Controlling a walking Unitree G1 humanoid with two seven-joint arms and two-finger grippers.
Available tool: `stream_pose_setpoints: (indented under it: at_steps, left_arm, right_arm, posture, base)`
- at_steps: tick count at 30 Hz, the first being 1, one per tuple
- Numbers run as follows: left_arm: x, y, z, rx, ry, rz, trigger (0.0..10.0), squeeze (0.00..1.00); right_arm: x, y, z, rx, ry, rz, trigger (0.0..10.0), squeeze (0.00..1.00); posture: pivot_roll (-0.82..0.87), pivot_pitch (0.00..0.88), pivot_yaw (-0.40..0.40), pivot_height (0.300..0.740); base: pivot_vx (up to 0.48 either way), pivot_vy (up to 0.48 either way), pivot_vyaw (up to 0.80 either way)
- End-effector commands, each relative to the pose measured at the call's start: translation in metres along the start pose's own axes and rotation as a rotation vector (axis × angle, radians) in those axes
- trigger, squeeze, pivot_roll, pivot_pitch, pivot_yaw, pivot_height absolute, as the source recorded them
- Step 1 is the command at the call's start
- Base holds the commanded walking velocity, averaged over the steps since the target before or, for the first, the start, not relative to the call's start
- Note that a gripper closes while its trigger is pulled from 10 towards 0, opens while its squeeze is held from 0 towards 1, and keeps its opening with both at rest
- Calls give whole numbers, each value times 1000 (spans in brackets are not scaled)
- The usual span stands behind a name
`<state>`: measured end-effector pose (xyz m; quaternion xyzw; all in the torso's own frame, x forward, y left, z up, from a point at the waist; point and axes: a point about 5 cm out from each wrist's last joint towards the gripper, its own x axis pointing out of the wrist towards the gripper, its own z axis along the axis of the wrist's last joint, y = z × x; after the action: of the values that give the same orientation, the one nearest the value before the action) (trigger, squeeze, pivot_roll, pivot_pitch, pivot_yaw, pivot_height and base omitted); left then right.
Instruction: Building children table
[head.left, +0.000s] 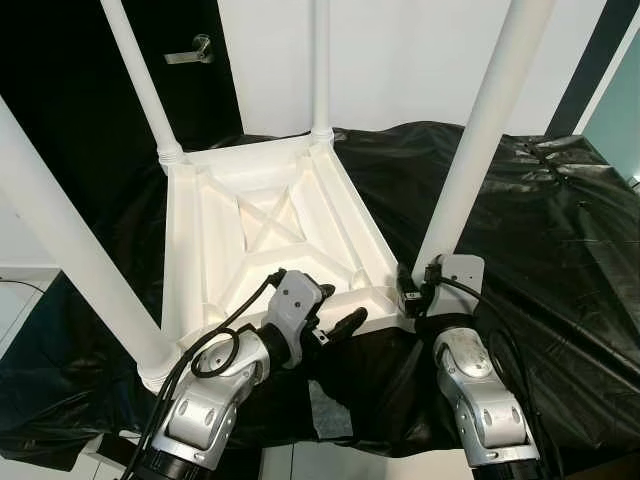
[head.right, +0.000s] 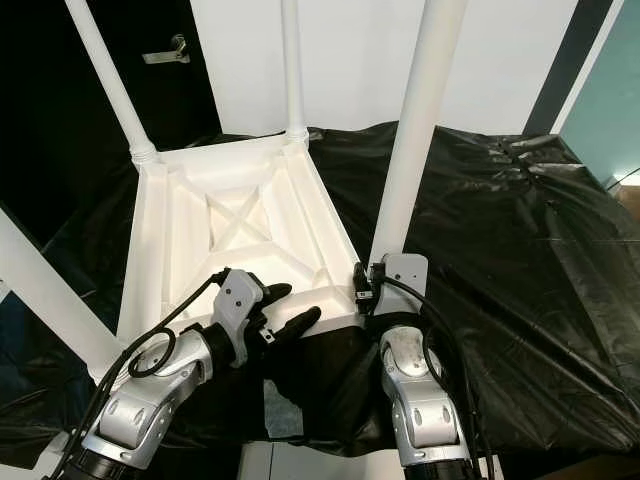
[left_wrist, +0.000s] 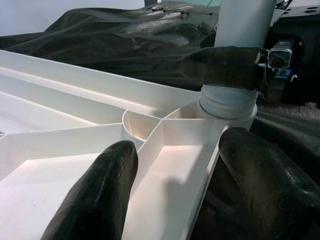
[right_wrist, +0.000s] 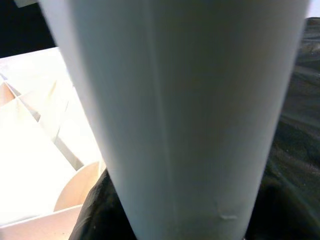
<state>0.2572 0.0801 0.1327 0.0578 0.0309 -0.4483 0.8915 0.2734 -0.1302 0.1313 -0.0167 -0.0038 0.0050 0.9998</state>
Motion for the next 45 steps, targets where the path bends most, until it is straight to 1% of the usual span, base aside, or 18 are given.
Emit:
stream_pose_setpoints:
  at_steps: [1,2,3,10,11,16,19,23,26,27,28,29,30,31,36,42,43,45]
  left_arm:
    - [-1,-1,1,5,0,2,10000,0]
    - [-1,-1,1,5,0,2,10000,0]
    - [-1,0,1,6,0,2,10000,0]
    - [-2,1,2,10,1,3,10000,0]
    - [-1,1,2,10,0,3,10000,0]
    - [1,2,4,12,-4,-1,10000,0]
    - [1,4,5,17,-6,2,10000,0]
    - [1,5,6,18,-7,3,10000,0]
    - [-1,6,6,23,-8,13,10000,0]
    - [-1,7,7,25,-9,18,10000,0]
    - [-2,7,7,26,-9,22,10000,0]
    - [-2,7,7,27,-10,24,10000,0]
    - [-2,7,7,27,-10,24,10000,0]
    - [-3,7,7,27,-11,30,10000,0]
    - [-4,7,6,26,-11,40,10000,0]
    - [-5,5,4,23,-9,36,10000,0]
    - [-5,5,4,23,-8,34,10000,0]
    - [-5,4,4,24,-8,33,10000,0]
  right_arm:
    - [-1,-7,-8,2,36,-14,10000,478]
    - [-1,-7,-8,2,36,-14,10000,478]
    - [-2,-9,-7,1,22,9,10000,1000]
    - [-6,-19,-3,-14,-16,72,10000,1000]
    - [-7,-24,-4,-24,-22,165,10000,0]
    - [0,-32,-2,-60,-17,484,10000,0]
    - [11,-34,1,-99,-16,576,10000,0]
    - [13,-34,1,-109,-12,605,10000,0]
    - [20,-30,2,-140,10,724,10000,0]
    - [23,-28,2,-161,24,777,9137,0]
    - [25,-28,2,-178,33,820,4039,0]
    - [26,-28,1,-192,35,843,745,0]
    - [26,-28,1,-192,35,843,745,0]
    - [26,-27,0,-198,45,866,0,0]
    - [23,-29,-4,-202,59,904,0,0]
    - [21,-36,-11,-233,99,821,0,0]
    - [21,-37,-13,-233,107,772,4941,0]
    - [22,-38,-14,-231,111,742,4941,0]
  posture:
    - [-29,0,-3,740]
    - [-29,0,-3,740]
    - [-28,0,-3,740]
    - [-31,0,0,740]
    - [-35,0,7,740]
    - [-33,0,10,740]
    - [-27,0,8,740]
    - [-26,0,8,740]
    - [-9,0,1,740]
    - [-2,0,-5,740]
    - [2,0,-9,740]
    - [3,0,-10,740]
    - [3,0,-10,740]
    - [8,0,-16,740]
    - [11,0,-22,740]
    - [5,0,-20,740]
    - [3,0,-20,740]
    - [2,0,-19,740]
  base:
    - [0,0,0]
    - [0,0,0]
    - [0,0,0]
    - [0,0,0]
    - [0,0,0]
    - [0,0,0]
    - [0,0,0]
    - [0,0,0]
    - [0,0,0]
    - [0,0,0]
    - [0,0,0]
    - [0,0,0]
    - [0,0,0]
    - [0,0,0]
    - [0,0,0]
    - [0,0,0]
    - [0,0,0]
    - [0,0,0]
